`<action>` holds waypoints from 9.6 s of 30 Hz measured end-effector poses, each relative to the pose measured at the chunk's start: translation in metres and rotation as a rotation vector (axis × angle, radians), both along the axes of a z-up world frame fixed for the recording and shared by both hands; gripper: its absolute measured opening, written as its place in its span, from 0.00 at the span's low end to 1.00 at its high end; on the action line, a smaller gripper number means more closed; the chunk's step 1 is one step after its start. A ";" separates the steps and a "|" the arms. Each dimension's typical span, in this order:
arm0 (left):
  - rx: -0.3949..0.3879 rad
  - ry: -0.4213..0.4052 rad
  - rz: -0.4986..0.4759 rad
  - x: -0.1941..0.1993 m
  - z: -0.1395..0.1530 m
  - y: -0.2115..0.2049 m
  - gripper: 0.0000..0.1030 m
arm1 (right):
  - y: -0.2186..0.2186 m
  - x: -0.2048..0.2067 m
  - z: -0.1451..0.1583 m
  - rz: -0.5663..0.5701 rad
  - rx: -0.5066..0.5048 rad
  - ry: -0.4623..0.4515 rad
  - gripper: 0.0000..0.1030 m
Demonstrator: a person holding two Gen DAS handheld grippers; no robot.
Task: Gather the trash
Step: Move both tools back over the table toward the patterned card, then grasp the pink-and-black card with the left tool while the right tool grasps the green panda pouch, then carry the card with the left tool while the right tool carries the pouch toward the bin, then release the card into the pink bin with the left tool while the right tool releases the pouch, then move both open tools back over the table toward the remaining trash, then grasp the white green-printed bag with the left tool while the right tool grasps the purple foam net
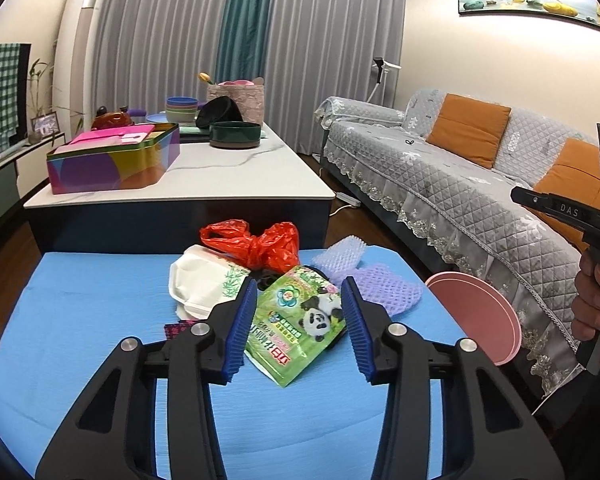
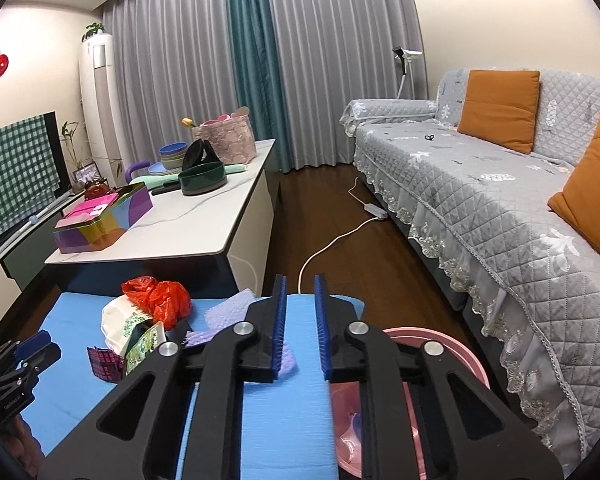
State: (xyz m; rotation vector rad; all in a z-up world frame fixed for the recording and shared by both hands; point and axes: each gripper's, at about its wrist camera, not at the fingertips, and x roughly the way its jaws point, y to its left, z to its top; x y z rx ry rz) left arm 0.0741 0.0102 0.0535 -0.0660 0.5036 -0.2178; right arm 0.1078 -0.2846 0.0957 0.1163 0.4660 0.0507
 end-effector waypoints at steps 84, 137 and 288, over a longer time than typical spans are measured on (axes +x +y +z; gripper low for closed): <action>0.081 0.271 0.259 0.064 -0.086 0.063 0.09 | 0.128 0.022 -0.033 0.514 0.020 0.081 0.01; 0.024 0.086 0.065 0.017 -0.023 -0.014 0.01 | -0.021 -0.040 0.003 0.139 0.041 -0.036 0.01; 0.167 0.271 0.307 0.159 -0.104 0.041 0.49 | 0.049 0.120 -0.159 0.051 0.289 0.580 0.45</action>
